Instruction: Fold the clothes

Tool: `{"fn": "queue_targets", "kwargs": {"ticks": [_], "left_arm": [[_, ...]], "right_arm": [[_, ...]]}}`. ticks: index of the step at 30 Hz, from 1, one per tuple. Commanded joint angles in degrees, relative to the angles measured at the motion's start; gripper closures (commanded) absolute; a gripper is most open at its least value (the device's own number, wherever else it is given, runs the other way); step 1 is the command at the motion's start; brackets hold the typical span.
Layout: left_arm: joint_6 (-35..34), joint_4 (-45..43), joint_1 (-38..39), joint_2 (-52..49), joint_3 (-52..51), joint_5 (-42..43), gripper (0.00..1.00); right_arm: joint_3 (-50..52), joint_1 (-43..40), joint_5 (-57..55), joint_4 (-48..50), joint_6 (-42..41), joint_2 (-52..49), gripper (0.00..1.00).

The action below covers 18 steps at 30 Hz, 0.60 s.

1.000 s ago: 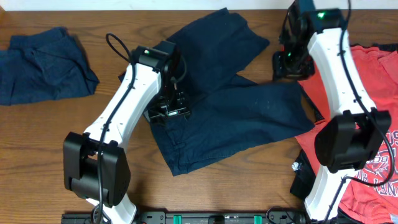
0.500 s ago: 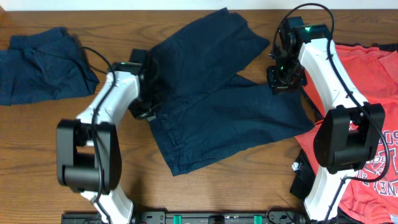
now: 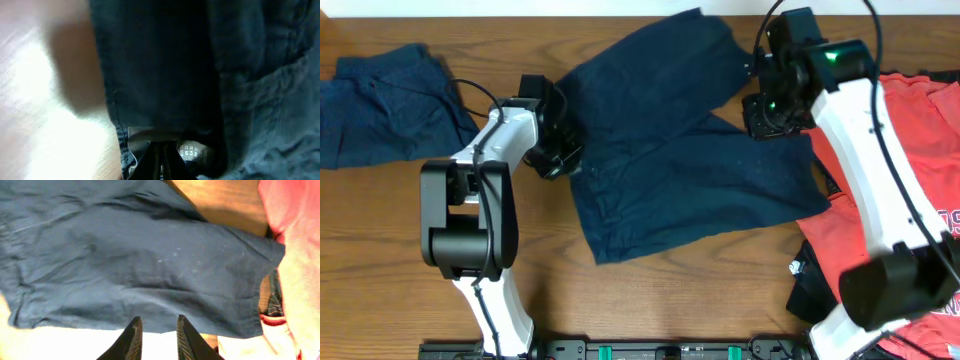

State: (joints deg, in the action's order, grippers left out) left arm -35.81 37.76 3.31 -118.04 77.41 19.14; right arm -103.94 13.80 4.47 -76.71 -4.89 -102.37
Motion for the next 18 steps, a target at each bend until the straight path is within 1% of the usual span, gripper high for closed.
{"fn": "queue_targets", "kwargs": {"ticks": [1, 6, 10, 13, 15, 17, 18], "left_arm": [[-0.3, -4.1, -1.0, -7.6, -1.9, -3.7, 0.94], [-1.6, -8.0, -4.0, -7.6, 1.0, -7.4, 0.94], [-1.5, -9.7, -6.8, -7.5, 4.0, -9.8, 0.94], [-1.3, -9.6, -8.8, -7.6, 6.3, -9.9, 0.94], [0.0, -9.1, -9.8, -7.5, 7.5, -9.1, 0.93], [2.3, -7.2, -10.5, -7.5, 9.2, -7.2, 0.83], [3.5, -5.9, -10.7, -7.5, 10.0, -6.4, 0.74]], "right_arm": [[-1.2, 0.9, -0.1, -0.5, 0.7, 3.7, 0.74], [-1.2, 2.4, -0.1, -1.7, 0.7, 6.3, 0.67], [-1.2, 3.6, -0.1, -2.6, 0.7, 6.5, 0.64], [-1.2, 4.3, -0.2, -2.5, 0.7, 6.5, 0.58], [-1.2, 4.3, -0.2, -2.2, 0.7, 6.5, 0.53], [-1.2, 4.1, -1.4, -2.2, 0.6, 6.5, 0.49], [-1.2, 4.1, -1.7, -2.2, 0.7, 6.5, 0.48]]}}
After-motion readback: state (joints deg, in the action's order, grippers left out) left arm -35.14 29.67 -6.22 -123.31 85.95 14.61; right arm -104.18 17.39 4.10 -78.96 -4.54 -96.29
